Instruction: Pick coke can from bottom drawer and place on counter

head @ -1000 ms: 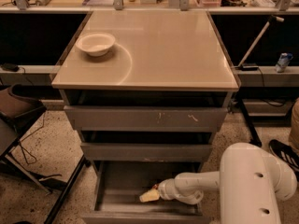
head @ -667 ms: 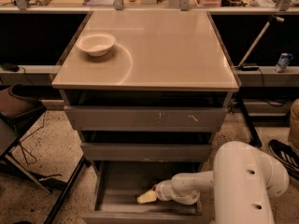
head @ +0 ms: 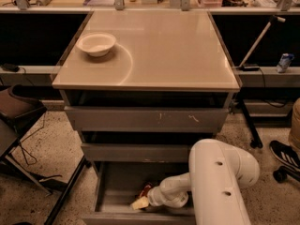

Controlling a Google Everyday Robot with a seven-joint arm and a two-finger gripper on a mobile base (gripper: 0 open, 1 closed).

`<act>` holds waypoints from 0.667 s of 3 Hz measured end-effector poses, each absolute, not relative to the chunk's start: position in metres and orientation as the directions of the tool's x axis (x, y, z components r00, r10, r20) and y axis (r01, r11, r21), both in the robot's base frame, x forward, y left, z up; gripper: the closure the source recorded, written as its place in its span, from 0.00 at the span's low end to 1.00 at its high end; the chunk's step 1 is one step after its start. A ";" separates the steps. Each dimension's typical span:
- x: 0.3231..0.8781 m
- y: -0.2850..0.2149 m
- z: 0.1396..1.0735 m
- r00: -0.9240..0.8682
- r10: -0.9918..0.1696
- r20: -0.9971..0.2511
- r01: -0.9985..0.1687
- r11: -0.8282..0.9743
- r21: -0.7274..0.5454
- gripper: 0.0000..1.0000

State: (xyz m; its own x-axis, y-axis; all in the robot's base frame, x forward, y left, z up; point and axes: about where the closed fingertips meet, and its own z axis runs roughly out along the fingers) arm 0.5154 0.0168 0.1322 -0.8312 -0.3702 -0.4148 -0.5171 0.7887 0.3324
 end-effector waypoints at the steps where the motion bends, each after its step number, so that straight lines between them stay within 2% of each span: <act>1: 0.515 0.017 0.132 -0.831 -0.370 -0.415 -0.517 0.789 0.333 0.00; 2: 0.514 0.036 0.151 -0.824 -0.347 -0.447 -0.528 0.755 0.389 0.00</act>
Offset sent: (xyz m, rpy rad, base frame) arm 0.0017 0.0379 0.0471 0.1726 -0.0241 0.0282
